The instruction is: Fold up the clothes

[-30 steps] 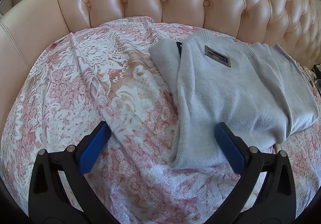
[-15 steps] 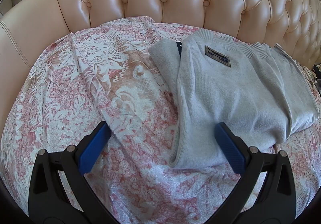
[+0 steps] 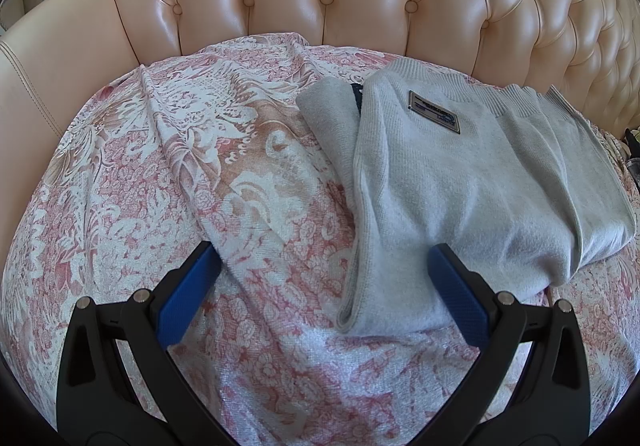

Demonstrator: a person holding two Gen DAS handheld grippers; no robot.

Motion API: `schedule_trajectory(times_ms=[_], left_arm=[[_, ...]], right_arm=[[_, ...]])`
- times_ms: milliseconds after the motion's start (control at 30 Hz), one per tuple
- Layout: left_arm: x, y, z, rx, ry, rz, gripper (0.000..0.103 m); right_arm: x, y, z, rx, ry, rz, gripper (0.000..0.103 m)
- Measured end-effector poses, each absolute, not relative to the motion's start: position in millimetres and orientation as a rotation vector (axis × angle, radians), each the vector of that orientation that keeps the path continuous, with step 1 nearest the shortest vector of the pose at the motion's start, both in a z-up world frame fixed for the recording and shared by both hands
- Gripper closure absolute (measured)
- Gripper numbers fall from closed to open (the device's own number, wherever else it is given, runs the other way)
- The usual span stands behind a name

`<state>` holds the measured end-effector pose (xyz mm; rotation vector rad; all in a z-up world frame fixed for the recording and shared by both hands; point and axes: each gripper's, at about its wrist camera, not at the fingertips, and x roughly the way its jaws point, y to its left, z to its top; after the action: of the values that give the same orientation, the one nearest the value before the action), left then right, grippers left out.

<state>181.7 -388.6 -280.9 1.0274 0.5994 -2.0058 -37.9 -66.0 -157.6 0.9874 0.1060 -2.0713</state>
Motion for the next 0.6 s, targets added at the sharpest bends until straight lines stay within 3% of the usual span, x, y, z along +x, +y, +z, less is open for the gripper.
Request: schedule_trajectory(times_ms=[600], left_arm=[[181.3, -389.5, -281.3, 1.029, 0.596, -2.007, 0.000]], right_arm=[[-42.7, -60.2, -167.3, 0.993, 0.090, -2.064, 0.000]])
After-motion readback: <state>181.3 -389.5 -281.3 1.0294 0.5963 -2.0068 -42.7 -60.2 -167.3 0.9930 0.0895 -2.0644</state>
